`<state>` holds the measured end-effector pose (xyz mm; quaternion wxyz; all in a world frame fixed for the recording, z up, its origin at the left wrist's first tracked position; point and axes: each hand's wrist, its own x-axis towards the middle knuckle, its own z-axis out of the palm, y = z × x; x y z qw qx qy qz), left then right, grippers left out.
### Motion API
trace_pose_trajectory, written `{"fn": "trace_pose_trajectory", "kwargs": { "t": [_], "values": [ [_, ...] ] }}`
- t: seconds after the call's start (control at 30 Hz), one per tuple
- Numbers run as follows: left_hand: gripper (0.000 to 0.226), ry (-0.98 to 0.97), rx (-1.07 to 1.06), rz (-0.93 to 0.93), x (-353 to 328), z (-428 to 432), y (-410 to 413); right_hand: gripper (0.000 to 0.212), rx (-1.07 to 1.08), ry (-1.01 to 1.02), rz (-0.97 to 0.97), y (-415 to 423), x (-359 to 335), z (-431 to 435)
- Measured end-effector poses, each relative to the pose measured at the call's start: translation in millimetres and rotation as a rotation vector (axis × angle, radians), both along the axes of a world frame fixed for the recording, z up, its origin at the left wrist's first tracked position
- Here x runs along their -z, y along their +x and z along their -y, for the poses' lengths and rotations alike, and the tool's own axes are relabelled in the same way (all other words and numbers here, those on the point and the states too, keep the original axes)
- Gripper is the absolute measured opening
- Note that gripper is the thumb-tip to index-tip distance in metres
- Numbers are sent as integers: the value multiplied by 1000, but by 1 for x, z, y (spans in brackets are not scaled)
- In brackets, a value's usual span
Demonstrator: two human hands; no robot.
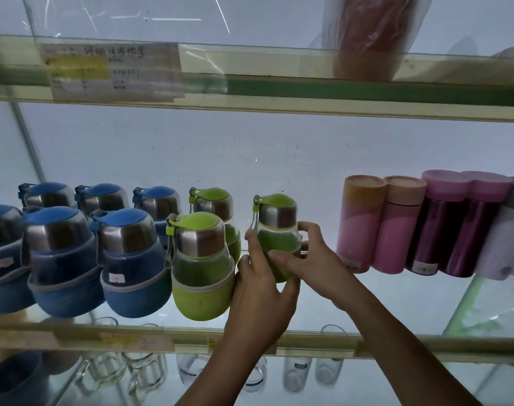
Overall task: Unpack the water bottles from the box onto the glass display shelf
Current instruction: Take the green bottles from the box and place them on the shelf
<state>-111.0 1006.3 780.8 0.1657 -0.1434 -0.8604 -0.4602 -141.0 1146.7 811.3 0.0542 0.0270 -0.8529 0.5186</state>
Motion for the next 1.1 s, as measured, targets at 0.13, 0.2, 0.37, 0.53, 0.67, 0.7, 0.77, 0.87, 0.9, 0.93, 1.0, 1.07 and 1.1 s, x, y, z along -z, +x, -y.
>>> {"fn": "trace_pose_trajectory", "kwargs": {
  "t": [0.13, 0.2, 0.37, 0.53, 0.67, 0.7, 0.77, 0.87, 0.9, 0.93, 1.0, 1.07, 1.1],
  "values": [
    [99, -2, -7, 34, 1, 0, 0, 74, 13, 17, 4, -2, -1, 4],
    [99, -18, -11, 39, 1, -1, -1, 74, 19, 34, 4, -2, -2, 7],
    [99, -13, -11, 46, 1, -1, -3, 77, 42, 77, 11, -7, -6, 12],
    [97, 14, -37, 69, -1, 0, -2, 77, 61, 94, 13, -9, -6, 17],
    [97, -63, -109, 44, -2, -4, 1, 77, 80, 127, 11, -11, -2, 22],
    [97, -92, -134, 27, -1, -5, 2, 77, 81, 135, 8, -11, -1, 23],
    [97, -150, -189, -18, 0, -8, 3, 77, 75, 134, 2, -11, -1, 23],
    [98, -209, -241, -56, 0, -12, 5, 76, 42, 99, 3, -9, 0, 18],
    [98, -214, -249, -55, 1, -13, 5, 77, 28, 84, 4, -8, 0, 17],
    [98, -216, -257, -57, 1, -13, 5, 78, 15, 75, 3, -6, 1, 15],
    [95, -223, -269, -72, 0, -12, 6, 80, -8, 70, 3, -4, 2, 14],
    [92, -236, -284, -95, -1, -12, 9, 79, -31, 48, 9, -3, 2, 13],
    [90, -244, -293, -107, -2, -12, 11, 79, -42, 37, 15, -1, 1, 13]
  ]
}}
